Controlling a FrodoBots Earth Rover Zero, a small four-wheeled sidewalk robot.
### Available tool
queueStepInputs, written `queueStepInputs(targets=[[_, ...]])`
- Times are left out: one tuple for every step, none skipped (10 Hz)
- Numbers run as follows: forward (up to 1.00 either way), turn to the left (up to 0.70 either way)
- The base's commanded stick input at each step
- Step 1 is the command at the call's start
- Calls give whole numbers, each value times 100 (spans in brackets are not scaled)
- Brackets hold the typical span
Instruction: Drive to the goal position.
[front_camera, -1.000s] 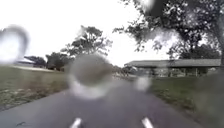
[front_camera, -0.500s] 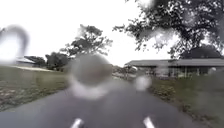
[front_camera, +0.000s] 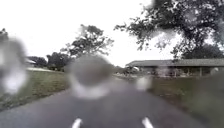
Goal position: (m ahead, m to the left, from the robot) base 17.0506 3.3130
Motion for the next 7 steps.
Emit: queueStepInputs(targets=[[70,0],[70,0],[70,0],[70,0],[70,0],[70,0],[70,0]])
